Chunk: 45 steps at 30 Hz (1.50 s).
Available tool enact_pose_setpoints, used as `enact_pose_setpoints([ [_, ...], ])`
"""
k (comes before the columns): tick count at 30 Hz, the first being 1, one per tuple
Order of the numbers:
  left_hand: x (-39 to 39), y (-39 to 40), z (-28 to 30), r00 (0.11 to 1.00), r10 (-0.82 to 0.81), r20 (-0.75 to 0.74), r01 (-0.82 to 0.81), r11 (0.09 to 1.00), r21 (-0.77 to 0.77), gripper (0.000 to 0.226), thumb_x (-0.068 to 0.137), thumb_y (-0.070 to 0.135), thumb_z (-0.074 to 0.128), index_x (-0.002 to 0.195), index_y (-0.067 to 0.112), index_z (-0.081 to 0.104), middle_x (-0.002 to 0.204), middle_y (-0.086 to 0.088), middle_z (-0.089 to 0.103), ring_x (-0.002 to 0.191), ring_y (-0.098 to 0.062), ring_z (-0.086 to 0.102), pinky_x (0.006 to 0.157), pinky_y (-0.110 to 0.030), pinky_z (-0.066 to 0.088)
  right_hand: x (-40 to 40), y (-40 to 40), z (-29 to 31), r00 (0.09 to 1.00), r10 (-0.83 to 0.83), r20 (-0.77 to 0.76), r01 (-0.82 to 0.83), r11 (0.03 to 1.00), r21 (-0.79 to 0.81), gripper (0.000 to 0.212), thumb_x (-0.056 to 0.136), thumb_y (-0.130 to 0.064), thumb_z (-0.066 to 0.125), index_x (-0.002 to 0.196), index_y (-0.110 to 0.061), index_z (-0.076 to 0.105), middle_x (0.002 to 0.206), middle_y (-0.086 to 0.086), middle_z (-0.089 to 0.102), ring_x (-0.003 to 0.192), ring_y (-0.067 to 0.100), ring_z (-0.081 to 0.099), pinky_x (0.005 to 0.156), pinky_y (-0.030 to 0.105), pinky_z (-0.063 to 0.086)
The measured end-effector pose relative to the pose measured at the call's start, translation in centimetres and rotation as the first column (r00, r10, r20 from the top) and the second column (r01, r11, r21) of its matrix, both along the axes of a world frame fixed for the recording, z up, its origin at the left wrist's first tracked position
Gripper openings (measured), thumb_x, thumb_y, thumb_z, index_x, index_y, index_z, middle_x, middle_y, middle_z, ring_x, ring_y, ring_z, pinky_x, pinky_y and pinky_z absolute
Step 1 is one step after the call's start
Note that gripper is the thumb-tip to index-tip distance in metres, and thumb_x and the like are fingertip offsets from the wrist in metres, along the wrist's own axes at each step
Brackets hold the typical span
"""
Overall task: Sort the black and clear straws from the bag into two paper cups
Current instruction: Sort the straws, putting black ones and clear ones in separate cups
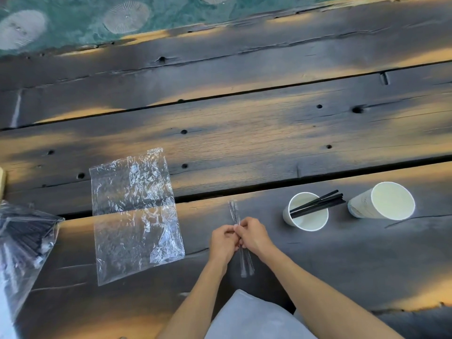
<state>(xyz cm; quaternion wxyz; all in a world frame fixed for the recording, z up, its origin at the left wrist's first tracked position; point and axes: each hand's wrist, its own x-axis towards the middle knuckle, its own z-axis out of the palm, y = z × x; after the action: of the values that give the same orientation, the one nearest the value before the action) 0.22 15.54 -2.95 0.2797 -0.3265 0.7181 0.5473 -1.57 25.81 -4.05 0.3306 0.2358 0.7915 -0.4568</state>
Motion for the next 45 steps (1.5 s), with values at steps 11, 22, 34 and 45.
enact_pose_setpoints([
  [11, 1.8, -1.1, 3.6, 0.978, -0.185, -0.096, 0.206, 0.934, 0.293, 0.034, 0.105, 0.024, 0.048, 0.087, 0.008, 0.072, 0.085, -0.007, 0.077, 0.080, -0.020, 0.071, 0.076, -0.027, 0.056, 1.2, 2.2, 5.2, 0.975, -0.219, -0.024, 0.192, 0.896, -0.401, 0.018, 0.098, -0.016, 0.059, 0.083, -0.006, 0.058, 0.059, 0.008, 0.052, 0.044, 0.012, 0.045, 0.045, 0.025, 0.040],
  [22, 5.3, 4.2, 5.0, 0.872, -0.462, -0.165, 0.490, 0.819, 0.298, 0.032, 0.103, 0.036, 0.049, 0.096, 0.012, 0.070, 0.076, 0.004, 0.067, 0.067, -0.006, 0.061, 0.063, -0.016, 0.047, 7.9, 12.6, 13.0, 0.909, -0.311, -0.277, 0.192, 0.903, -0.383, 0.018, 0.096, -0.014, 0.062, 0.089, 0.002, 0.064, 0.061, 0.012, 0.063, 0.053, 0.023, 0.053, 0.057, 0.029, 0.046],
  [34, 8.1, 13.0, 0.7, 0.861, -0.508, 0.001, 0.405, 0.684, -0.607, 0.094, 0.080, 0.051, 0.074, 0.154, 0.021, 0.025, 0.164, -0.012, 0.017, 0.151, -0.032, 0.015, 0.119, -0.052, 0.020, 9.5, 30.1, 17.1, 0.259, -0.905, -0.337, 0.590, 0.425, -0.687, 0.010, 0.097, -0.008, 0.059, 0.089, -0.008, 0.065, 0.076, 0.003, 0.064, 0.059, 0.014, 0.062, 0.057, 0.019, 0.053],
  [45, 7.4, 18.0, -1.9, 0.818, -0.505, 0.275, 0.553, 0.559, -0.618, 0.118, 0.074, 0.072, 0.066, 0.156, 0.036, -0.010, 0.164, -0.011, -0.026, 0.150, -0.039, -0.021, 0.112, -0.072, 0.009, 4.6, 33.7, 15.4, 0.377, -0.770, -0.514, 0.616, 0.623, -0.482, 0.021, 0.096, -0.014, 0.062, 0.096, 0.006, 0.067, 0.072, 0.009, 0.063, 0.056, 0.012, 0.063, 0.056, 0.021, 0.055],
])
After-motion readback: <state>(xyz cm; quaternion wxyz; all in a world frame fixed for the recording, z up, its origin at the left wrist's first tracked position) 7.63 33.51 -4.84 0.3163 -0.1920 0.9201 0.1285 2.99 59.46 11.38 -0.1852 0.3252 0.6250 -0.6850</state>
